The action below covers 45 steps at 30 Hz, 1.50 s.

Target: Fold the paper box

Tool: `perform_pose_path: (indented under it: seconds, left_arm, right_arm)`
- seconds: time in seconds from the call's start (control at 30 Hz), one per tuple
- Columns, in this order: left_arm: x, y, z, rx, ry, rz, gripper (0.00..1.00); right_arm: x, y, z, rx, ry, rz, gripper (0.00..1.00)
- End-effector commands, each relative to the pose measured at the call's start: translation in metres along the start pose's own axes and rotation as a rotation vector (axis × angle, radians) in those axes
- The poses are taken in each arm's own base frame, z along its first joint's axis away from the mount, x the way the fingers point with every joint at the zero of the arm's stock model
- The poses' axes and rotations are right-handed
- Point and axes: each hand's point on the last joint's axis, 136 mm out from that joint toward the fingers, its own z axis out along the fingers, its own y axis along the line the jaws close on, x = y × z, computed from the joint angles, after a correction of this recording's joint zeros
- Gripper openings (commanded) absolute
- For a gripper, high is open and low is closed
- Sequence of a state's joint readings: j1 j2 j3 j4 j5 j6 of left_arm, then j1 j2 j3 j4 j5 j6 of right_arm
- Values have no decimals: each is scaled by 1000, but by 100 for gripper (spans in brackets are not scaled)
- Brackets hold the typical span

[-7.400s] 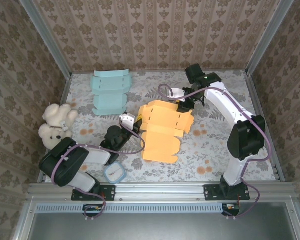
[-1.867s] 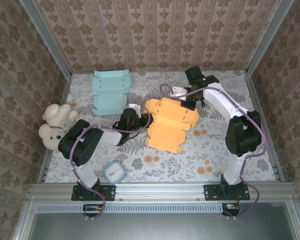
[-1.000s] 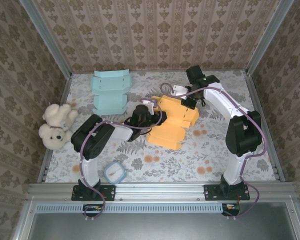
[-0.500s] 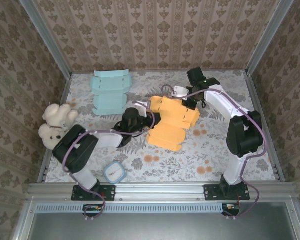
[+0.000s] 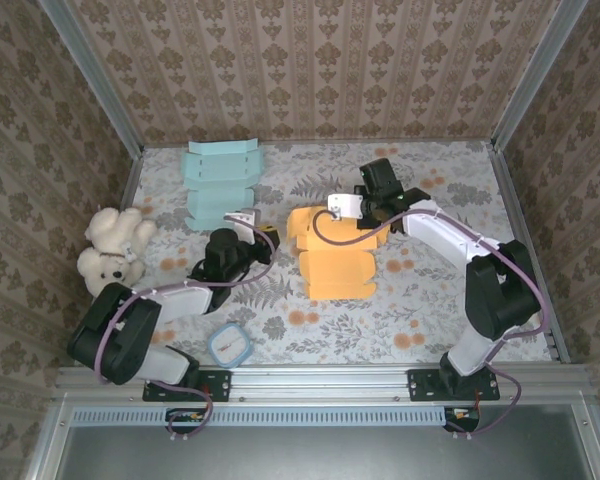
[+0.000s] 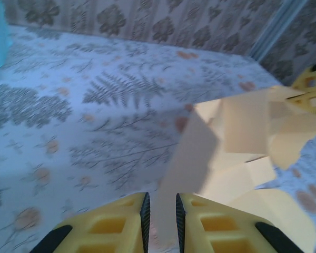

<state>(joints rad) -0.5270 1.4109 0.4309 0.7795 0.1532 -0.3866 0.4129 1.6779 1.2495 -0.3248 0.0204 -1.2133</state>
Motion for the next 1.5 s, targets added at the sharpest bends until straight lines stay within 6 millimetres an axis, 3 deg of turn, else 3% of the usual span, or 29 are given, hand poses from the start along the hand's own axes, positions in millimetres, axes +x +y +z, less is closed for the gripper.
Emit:
perform_pose_path:
  seconds: [0.0, 0.23, 0.4, 0.43, 0.6, 0.9, 1.07, 1.27, 1.47]
  left_arm:
    - [-2, -4, 1, 50, -34, 78, 24]
    - [15, 17, 7, 25, -28, 95, 24]
    - [27, 11, 15, 112, -26, 67, 24]
    - [25, 20, 15, 106, -38, 54, 25]
    - [28, 20, 17, 162, -43, 39, 25]
    - [24, 21, 10, 160, -52, 71, 26]
    - [24, 31, 8, 107, -49, 94, 26]
    - [26, 41, 8, 69, -42, 103, 26]
    - [29, 46, 7, 52, -35, 109, 25]
  right_arm:
    - [-3, -20, -6, 137, 38, -120, 0]
    - [-7, -6, 10, 194, 76, -226, 0]
    - [-17, 1, 14, 287, 48, -257, 0]
    - [-17, 2, 16, 306, 49, -259, 0]
    - [-20, 8, 16, 418, 48, -257, 0]
    - [-34, -18, -9, 690, 19, -238, 0]
    - [-40, 1, 4, 668, 11, -264, 0]
    - [-31, 20, 29, 617, 38, -285, 0]
    - [-28, 26, 42, 621, 45, -303, 0]
